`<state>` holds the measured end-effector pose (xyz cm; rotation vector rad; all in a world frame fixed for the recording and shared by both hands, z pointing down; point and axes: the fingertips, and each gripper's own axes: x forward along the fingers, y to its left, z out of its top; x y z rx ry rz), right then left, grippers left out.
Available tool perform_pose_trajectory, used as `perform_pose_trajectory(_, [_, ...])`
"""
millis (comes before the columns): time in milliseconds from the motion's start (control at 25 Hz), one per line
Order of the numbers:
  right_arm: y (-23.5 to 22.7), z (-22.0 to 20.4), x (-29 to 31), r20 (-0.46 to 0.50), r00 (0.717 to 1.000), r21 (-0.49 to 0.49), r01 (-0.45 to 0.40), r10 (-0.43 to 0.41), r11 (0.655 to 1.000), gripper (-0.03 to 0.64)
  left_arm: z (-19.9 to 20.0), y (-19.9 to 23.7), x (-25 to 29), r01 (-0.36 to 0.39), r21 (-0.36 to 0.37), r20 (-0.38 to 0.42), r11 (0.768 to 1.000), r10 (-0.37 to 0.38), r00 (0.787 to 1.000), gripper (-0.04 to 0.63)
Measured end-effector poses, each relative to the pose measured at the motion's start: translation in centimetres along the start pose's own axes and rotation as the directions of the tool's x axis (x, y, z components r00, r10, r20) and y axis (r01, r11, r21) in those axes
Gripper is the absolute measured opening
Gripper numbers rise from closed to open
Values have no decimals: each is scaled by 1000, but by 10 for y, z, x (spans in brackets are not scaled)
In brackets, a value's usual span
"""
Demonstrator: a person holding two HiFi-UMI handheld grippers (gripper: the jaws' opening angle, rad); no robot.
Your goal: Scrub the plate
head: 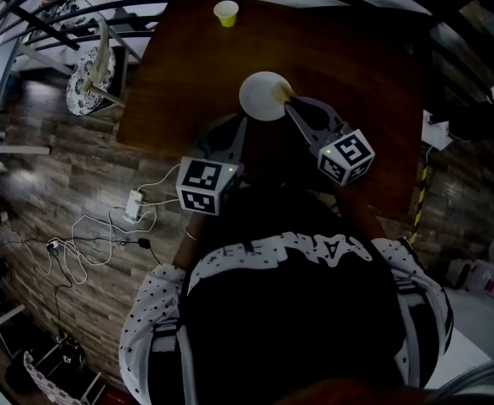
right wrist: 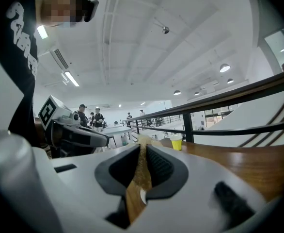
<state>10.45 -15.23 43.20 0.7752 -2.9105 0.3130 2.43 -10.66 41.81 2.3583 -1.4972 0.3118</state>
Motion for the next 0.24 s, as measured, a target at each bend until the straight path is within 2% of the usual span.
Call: perform_pose_trajectory(240, [-3,-1,-7,1,1000,-1,-4,4,1000,49,0,-7,2,-3,2,-1,1000,3,1000,15])
